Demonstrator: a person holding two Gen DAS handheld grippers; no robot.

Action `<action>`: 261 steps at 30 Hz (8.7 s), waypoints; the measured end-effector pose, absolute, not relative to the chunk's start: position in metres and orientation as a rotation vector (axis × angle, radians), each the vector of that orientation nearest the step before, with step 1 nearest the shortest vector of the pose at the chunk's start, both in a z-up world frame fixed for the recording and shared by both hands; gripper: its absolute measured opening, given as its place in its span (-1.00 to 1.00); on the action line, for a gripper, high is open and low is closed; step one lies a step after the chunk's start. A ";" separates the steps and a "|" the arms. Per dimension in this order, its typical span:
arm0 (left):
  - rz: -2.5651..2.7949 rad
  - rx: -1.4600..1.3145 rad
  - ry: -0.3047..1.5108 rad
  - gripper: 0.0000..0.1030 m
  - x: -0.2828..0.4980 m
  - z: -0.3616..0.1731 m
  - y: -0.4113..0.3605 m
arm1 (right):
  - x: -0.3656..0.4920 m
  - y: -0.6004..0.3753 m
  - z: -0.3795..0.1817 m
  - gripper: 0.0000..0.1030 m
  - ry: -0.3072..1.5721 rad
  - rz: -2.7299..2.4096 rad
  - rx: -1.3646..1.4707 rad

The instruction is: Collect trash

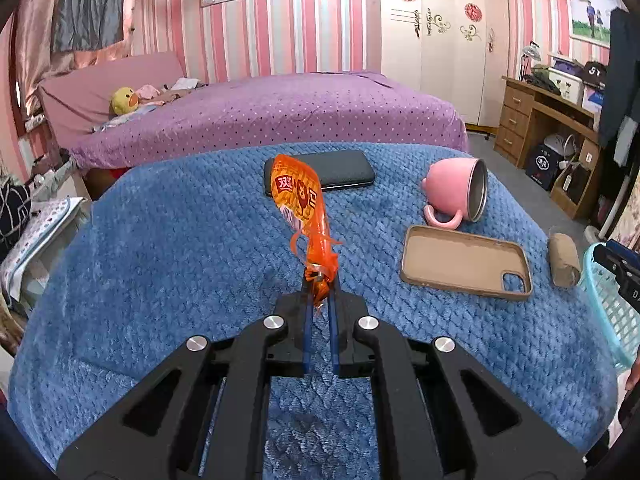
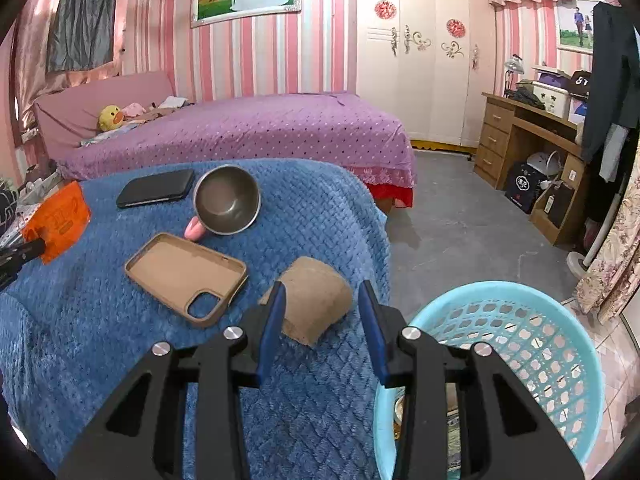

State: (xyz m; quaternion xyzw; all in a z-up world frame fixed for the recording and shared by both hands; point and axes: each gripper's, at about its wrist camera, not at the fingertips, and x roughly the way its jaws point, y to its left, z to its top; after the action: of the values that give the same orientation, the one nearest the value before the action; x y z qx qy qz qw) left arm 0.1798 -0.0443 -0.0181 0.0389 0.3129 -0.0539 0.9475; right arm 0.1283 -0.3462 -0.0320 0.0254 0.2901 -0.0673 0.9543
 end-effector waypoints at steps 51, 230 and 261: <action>-0.459 0.121 0.598 -0.90 0.127 0.018 -0.205 | 0.072 -0.474 -0.018 -0.03 0.536 -0.310 0.192; -0.173 0.017 0.442 0.89 0.027 0.002 -0.081 | -0.039 -0.288 -0.011 0.91 0.415 -0.284 -0.006; -0.173 0.016 0.442 0.90 0.027 0.001 -0.081 | -0.040 -0.288 -0.011 0.91 0.414 -0.285 -0.008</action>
State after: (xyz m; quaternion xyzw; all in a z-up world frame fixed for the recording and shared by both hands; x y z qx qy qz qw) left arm 0.0269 -0.0814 0.0006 0.0081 0.2188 -0.0857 0.9720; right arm -0.0396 -0.2877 -0.0110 -0.0037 0.2047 -0.1411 0.9686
